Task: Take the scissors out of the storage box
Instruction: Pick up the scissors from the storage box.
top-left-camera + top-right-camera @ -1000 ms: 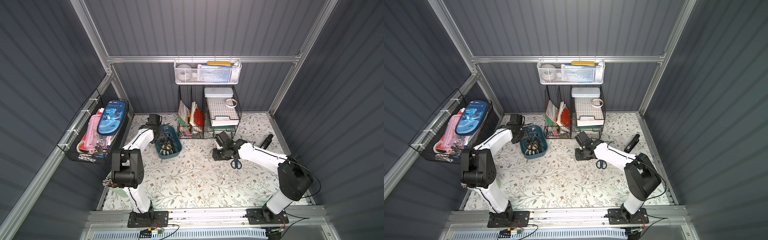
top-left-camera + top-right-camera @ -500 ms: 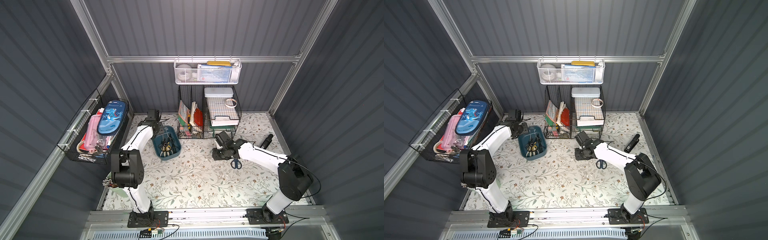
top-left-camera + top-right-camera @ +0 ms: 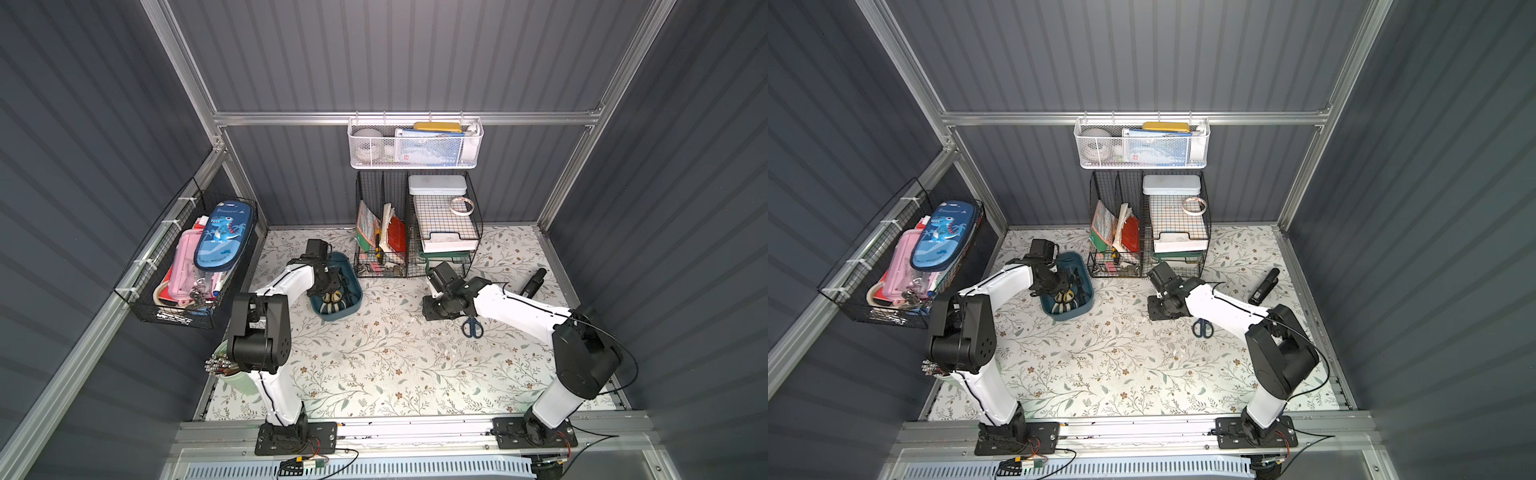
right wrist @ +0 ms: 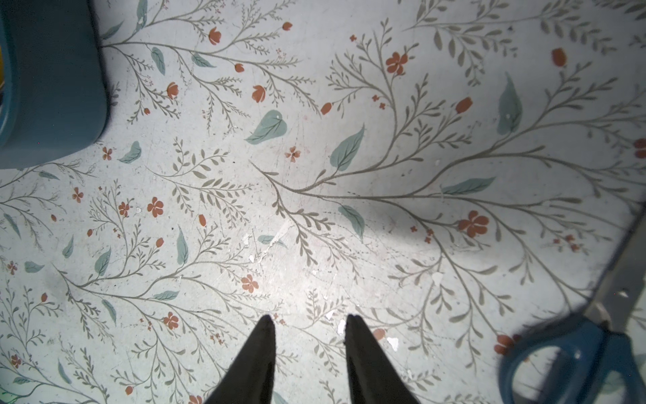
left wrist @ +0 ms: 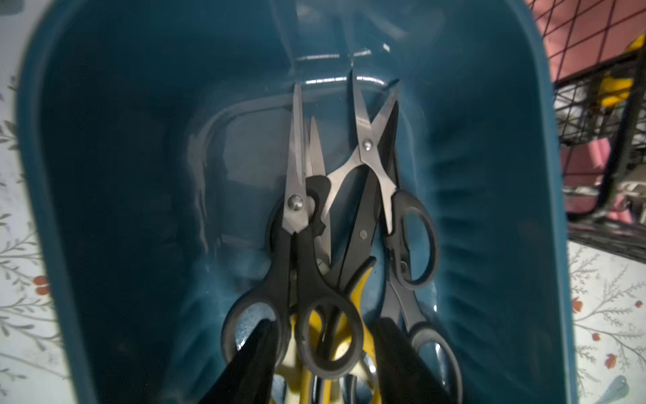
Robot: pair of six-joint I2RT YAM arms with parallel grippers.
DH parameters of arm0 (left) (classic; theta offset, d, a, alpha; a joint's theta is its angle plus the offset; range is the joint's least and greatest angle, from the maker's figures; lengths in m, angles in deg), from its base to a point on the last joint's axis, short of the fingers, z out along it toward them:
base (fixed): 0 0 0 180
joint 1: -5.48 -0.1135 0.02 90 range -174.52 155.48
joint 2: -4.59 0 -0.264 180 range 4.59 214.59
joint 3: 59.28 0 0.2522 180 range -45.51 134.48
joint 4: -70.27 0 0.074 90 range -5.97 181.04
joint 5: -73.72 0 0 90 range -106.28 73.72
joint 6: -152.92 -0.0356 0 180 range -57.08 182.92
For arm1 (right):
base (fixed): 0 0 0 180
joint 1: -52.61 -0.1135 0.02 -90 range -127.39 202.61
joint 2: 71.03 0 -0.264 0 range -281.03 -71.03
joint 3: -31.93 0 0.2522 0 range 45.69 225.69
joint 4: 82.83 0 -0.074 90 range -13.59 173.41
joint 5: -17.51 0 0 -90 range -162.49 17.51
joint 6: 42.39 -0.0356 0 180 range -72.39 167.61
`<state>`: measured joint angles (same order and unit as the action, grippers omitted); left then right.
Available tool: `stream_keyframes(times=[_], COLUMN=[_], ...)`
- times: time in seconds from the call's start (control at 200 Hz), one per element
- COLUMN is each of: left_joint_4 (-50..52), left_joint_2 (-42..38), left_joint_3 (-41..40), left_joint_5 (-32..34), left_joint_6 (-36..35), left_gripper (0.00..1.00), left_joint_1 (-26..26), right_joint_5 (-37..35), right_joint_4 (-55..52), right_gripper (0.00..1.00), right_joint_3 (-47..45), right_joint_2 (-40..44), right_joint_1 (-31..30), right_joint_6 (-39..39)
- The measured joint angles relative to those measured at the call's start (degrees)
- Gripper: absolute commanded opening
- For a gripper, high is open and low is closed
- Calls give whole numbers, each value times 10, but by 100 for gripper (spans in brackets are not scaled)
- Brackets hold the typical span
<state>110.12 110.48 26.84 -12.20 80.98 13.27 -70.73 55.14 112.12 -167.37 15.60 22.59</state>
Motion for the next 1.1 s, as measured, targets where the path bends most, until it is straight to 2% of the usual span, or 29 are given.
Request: stream_keyframes(times=[0.295,0.565,1.101], left_joint_4=[-15,-26,-14], left_joint_2=[0,-19,-28], left_joint_3=[-10,-24,-22], left_joint_5=[1,1,11], left_joint_6=[28,36,35], left_gripper=[37,40,36], left_joint_1=[-1,-3,-15], right_joint_5=[0,0,2], right_joint_4=[0,0,0], right_gripper=[38,38,38], right_joint_3=[0,0,0], right_joint_2=[0,-1,-16], right_joint_1=[0,0,0], right_joint_6=[0,0,0])
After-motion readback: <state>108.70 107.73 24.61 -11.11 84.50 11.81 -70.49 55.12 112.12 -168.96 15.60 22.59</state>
